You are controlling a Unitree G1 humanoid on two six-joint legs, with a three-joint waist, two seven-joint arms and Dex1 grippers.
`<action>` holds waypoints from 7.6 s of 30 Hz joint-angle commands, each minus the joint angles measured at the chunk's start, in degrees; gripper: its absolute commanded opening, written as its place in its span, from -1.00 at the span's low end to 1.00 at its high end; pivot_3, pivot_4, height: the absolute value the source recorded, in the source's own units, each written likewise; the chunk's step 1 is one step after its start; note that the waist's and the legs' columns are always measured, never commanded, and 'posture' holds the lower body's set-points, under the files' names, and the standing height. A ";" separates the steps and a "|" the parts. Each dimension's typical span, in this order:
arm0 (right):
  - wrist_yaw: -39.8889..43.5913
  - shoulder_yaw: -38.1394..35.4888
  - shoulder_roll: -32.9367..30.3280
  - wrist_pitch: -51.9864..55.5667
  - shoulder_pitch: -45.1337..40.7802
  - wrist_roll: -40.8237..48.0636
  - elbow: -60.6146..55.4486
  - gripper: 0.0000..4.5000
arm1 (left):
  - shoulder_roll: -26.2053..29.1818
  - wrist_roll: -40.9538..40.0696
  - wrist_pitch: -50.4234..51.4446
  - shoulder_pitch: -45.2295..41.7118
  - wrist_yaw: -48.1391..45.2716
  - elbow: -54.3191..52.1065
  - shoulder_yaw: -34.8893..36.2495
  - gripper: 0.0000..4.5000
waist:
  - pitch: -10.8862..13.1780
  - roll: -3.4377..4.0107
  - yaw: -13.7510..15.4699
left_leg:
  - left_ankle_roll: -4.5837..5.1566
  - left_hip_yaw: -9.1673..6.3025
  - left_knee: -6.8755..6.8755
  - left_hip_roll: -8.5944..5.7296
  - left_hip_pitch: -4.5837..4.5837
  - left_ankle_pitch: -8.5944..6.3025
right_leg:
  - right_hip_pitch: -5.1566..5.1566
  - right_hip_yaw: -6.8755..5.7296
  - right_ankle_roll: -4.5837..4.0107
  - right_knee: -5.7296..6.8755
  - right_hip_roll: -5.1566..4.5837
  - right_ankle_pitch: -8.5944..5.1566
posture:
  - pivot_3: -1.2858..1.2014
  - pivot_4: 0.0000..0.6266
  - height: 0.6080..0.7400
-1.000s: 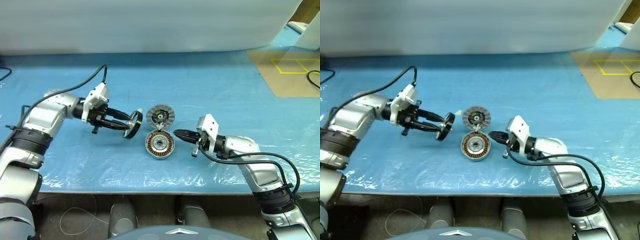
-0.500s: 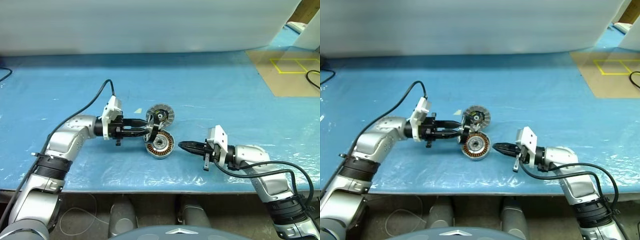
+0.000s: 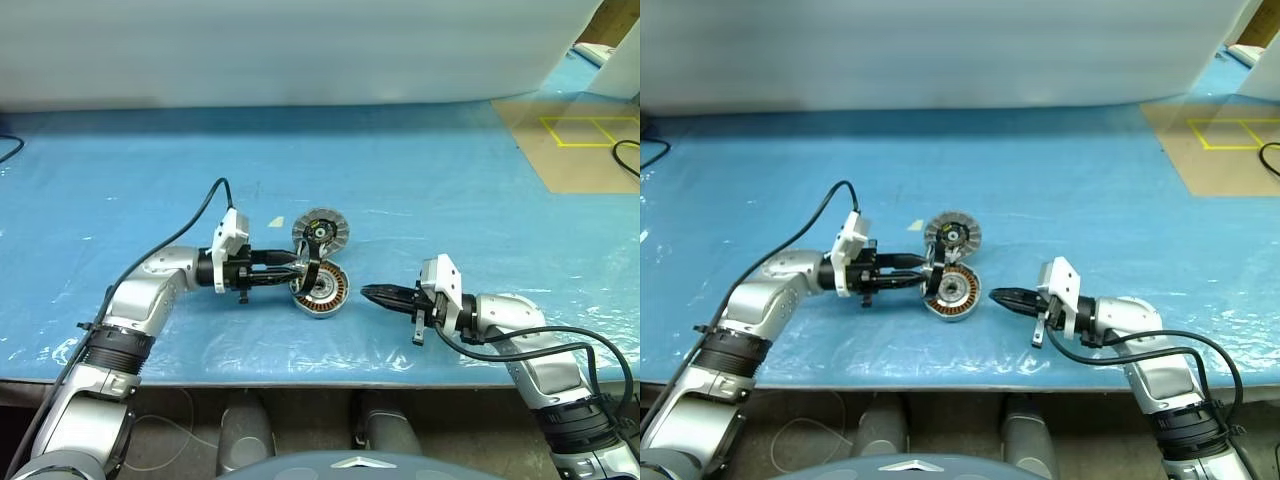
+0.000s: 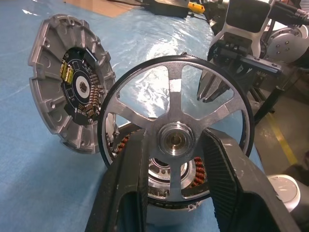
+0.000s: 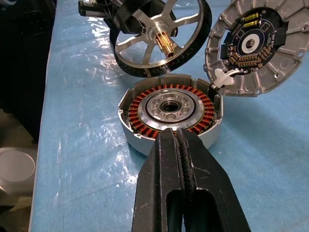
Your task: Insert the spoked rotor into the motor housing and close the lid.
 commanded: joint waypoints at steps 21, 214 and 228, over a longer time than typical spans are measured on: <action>-0.98 -1.22 -0.39 -0.43 0.56 0.85 -1.80 -1.00 | -1.63 4.64 -1.33 -0.33 -1.70 0.79 -0.53 -0.43 | 0.00 0.00 -0.04 | 0.00 0.00 -0.03 0.00 -0.01 0.00 | 0.00 0.00 0.00 -0.08 0.00 0.00 | 0.03 -0.52 1.00; -0.24 3.41 0.30 -6.34 -8.90 -7.94 8.98 -1.00 | -7.53 9.25 0.29 9.13 14.45 -10.14 -3.80 -0.99 | -0.17 0.27 -1.38 | 0.15 0.07 -0.18 -0.03 0.20 -0.04 | 0.56 -0.01 0.00 -0.41 -0.03 0.00 | 0.03 -0.52 1.00; 2.31 1.14 0.44 -1.57 -7.91 -0.72 4.52 -1.00 | -2.35 -1.17 0.64 13.70 10.39 -12.81 8.91 -0.99 | -0.16 0.26 -1.46 | 0.09 0.08 -0.26 0.00 0.02 -0.01 | 0.08 -0.01 0.01 -0.46 0.01 0.01 | 0.03 -0.52 1.00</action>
